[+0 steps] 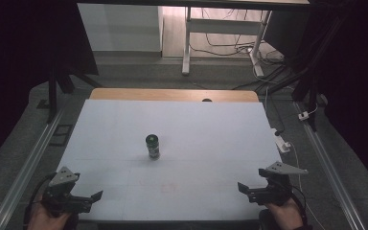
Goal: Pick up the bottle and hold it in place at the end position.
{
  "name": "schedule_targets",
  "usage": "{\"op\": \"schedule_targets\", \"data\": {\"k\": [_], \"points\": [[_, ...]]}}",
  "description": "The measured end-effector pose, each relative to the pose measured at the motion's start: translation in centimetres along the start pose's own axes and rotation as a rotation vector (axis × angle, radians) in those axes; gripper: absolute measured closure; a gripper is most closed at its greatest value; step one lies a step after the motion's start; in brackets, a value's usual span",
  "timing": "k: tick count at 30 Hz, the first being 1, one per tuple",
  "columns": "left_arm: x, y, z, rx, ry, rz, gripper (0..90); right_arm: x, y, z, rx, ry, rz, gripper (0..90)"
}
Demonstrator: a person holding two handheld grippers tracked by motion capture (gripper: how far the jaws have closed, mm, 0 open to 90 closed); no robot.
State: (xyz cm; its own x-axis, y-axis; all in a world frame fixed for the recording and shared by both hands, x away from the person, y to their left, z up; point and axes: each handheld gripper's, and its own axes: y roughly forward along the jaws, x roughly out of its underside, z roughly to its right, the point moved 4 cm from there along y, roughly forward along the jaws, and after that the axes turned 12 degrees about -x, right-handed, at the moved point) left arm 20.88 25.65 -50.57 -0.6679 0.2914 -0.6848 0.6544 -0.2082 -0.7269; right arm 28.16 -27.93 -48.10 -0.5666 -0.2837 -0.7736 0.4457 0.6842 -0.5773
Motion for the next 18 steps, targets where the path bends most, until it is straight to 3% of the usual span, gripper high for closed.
{"op": "schedule_targets", "data": {"k": [18], "points": [[-0.02,0.11,0.02,0.005,-0.003,-0.013,0.0,0.03,0.11,-0.14,-0.002,-0.014,-0.012,0.0]]}}
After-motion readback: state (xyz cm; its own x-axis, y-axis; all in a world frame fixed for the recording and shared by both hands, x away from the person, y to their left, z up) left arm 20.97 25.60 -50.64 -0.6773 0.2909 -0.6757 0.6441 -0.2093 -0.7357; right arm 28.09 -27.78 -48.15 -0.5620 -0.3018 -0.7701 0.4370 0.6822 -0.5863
